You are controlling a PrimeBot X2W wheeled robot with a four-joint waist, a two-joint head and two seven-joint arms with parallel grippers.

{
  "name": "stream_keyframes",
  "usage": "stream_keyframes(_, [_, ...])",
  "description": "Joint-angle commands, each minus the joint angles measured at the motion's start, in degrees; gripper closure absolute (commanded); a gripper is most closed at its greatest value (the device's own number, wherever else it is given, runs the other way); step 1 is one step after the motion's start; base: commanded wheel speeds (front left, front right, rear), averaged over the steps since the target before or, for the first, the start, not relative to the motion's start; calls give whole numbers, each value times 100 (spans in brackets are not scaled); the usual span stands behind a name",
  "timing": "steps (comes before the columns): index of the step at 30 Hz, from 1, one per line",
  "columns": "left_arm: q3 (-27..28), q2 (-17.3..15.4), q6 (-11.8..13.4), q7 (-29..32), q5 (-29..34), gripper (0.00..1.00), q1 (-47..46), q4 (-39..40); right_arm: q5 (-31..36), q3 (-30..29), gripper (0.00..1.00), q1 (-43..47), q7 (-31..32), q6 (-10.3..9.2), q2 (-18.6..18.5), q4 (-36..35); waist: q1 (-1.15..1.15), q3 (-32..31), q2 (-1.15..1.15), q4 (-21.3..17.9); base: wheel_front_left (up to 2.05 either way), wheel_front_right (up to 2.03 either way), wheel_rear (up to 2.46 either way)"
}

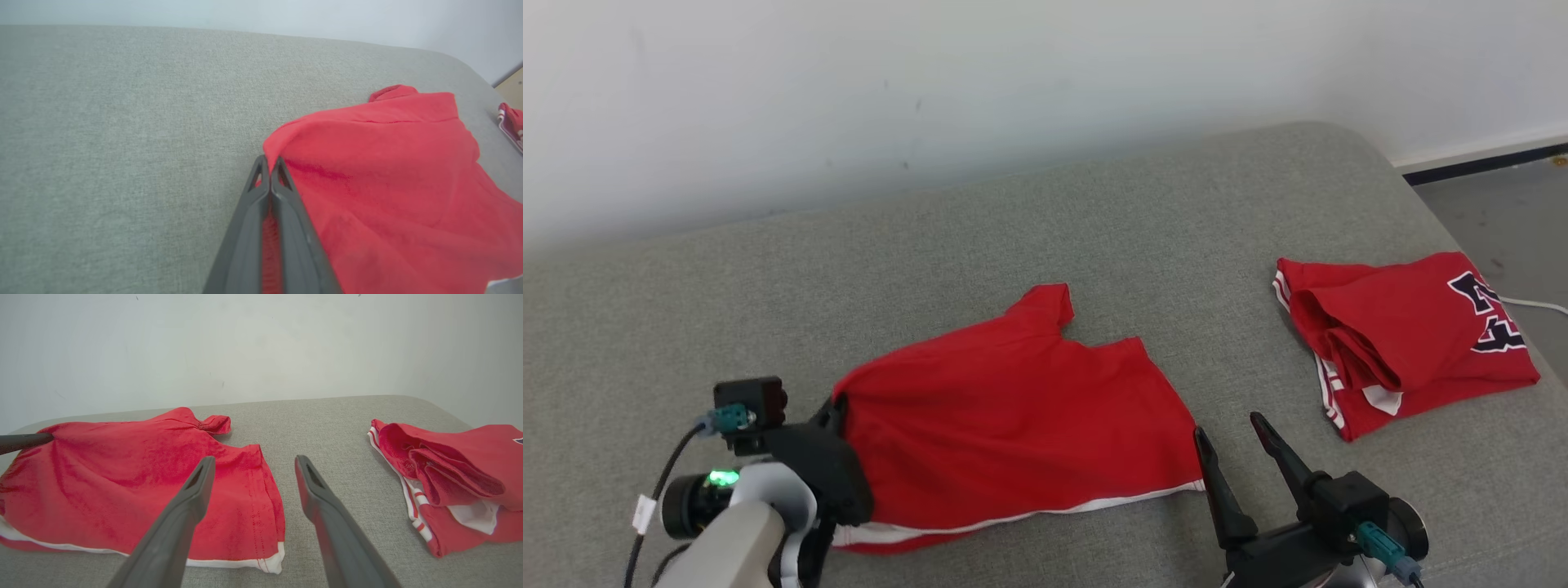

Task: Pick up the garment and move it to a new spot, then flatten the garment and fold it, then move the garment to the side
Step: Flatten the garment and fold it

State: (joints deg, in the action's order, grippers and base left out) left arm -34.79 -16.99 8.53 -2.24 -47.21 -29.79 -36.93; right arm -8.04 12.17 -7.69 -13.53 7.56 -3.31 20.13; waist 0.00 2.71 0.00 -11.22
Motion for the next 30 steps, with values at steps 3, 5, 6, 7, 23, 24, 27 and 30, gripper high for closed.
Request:
stream_keyframes(3, [78, -59, -20, -171, 96, 100, -393, -309, -27, 72, 0, -143, 13, -18, -48, -44, 0, 232, 0, -122, 0, 0, 0])
stream_keyframes(5, [108, -89, -44, -238, 122, 100, -572, -483, -38, 102, 0, -199, 14, -18, -56, -52, 0, 304, 0, -169, 0, 0, 0])
stream_keyframes(6, [123, -101, -64, -254, 131, 100, -647, -573, -44, 121, 0, -221, 15, -18, -58, -52, 0, 338, 0, -192, 0, 0, 0])
stream_keyframes(7, [121, -108, -79, -274, 143, 100, -715, -649, -48, 123, 0, -239, 13, -18, -62, -45, 0, 356, 0, -203, 0, 0, 0])
stream_keyframes(23, [129, 13, -209, -1257, 425, 0, -284, -609, 35, -225, 0, -87, -26, -18, -76, -19, 0, 11, 0, 252, 0, 0, 0])
stream_keyframes(24, [171, -5, -178, -1276, 492, 0, -160, -457, 45, -260, 0, -47, -21, -18, -89, -23, 0, -51, 0, 297, 0, 0, 0])
stream_keyframes(27, [582, -106, 30, -1297, 854, 0, 286, 322, 63, -348, 0, 23, 15, -18, -99, -65, 0, -173, 0, 409, 0, 0, 0])
stream_keyframes(30, [1011, -102, 162, -1286, 1277, 0, 963, 1146, 87, -444, 0, 96, 24, -18, -94, -105, 0, -259, 0, 505, 0, 0, 0])
